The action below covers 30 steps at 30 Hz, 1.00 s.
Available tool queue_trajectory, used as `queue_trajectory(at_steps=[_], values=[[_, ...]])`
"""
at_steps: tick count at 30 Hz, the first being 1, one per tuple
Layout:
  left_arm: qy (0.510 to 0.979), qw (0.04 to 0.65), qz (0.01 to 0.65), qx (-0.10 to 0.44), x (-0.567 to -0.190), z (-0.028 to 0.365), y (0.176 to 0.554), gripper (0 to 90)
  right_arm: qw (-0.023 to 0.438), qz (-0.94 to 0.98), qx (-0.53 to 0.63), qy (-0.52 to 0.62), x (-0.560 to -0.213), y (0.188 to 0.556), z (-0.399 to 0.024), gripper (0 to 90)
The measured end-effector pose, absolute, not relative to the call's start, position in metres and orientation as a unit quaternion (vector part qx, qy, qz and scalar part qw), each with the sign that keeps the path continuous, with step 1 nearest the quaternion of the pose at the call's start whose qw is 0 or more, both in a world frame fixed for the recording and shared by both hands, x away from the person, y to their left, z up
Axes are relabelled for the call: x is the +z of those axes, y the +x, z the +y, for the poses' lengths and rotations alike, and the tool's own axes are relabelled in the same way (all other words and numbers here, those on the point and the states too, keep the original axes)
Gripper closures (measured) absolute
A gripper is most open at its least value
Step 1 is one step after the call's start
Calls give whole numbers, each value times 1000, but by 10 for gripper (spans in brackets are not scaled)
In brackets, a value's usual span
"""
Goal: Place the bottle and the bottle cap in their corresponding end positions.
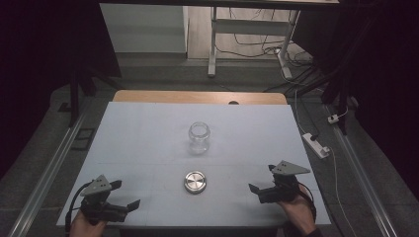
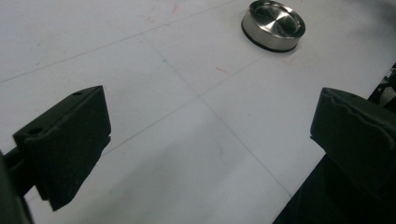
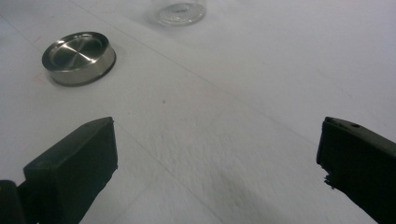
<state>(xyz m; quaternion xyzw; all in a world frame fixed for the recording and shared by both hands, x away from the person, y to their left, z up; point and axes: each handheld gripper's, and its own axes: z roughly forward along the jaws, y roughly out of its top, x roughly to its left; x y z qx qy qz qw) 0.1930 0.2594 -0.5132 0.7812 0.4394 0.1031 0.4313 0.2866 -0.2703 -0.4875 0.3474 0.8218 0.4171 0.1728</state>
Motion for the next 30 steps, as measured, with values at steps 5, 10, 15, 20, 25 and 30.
queue_trajectory(at_steps=[5,10,15,20,25,30], values=[[773,429,454,111,-515,268,186,0,174,809,421,372,-489,279,-287,0],[772,421,463,114,-517,273,181,0,172,800,418,393,-491,271,-301,0],[773,407,471,122,-518,274,177,0,172,799,411,404,-494,264,-310,0],[777,391,478,125,-521,274,173,0,171,794,412,413,-493,259,-315,0],[781,373,484,134,-522,274,170,0,171,799,400,415,-493,255,-316,0],[779,369,490,131,-523,274,170,0,168,802,395,415,-493,254,-317,0]])
